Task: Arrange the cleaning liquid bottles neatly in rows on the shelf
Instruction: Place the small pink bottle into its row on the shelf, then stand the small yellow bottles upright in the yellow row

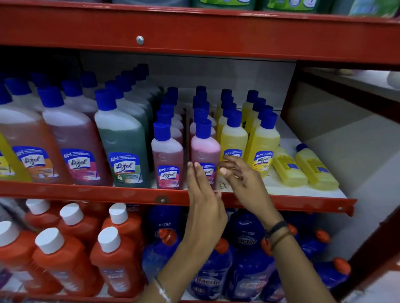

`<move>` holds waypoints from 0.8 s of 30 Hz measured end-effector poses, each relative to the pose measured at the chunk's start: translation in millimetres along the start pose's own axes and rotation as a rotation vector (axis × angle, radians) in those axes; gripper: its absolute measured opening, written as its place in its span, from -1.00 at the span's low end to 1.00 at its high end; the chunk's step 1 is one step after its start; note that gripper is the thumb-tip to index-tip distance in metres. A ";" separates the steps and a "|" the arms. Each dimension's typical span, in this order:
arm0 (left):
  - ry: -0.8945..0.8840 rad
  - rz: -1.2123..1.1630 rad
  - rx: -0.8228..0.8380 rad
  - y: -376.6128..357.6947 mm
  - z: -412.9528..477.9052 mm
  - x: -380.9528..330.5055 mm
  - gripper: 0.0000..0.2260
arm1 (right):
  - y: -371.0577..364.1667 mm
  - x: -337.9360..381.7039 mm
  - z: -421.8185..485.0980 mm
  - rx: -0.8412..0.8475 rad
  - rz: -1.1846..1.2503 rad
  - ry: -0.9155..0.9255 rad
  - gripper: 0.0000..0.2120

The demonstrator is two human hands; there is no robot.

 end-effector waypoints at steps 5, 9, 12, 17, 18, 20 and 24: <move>-0.222 -0.116 0.009 -14.5 1.0 -63.5 -0.56 | 102.9 -10.5 -12.3 -0.318 -0.126 -0.046 -0.85; -0.122 -0.130 0.325 -95.8 27.3 -78.7 -0.68 | 157.7 -47.2 12.4 -0.323 -0.473 -0.302 -0.70; 0.043 -0.058 0.493 -150.2 41.2 -75.2 -0.69 | 159.2 -71.9 39.2 -0.131 -0.610 -0.422 -0.62; 0.249 -0.059 0.462 -183.0 63.5 -71.5 -0.76 | 154.5 -83.2 47.7 -0.017 -0.703 -0.573 -0.65; 0.279 -0.071 0.443 -185.4 65.8 -69.7 -0.76 | 157.0 -85.1 49.7 -0.033 -0.703 -0.580 -0.66; 0.322 -0.115 0.403 -187.2 67.8 -67.2 -0.77 | 162.1 -88.7 50.9 -0.047 -0.688 -0.595 -0.68; 0.307 -0.198 0.357 -179.0 68.1 -69.8 -0.79 | 174.1 -104.7 45.3 -0.062 -0.482 -0.634 -0.60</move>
Point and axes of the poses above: each hand's wrist, its own z-axis towards the middle knuckle, its own y-axis out of the back of the hand, x = y × z, the point moved 9 cm from there along z, towards the middle knuckle
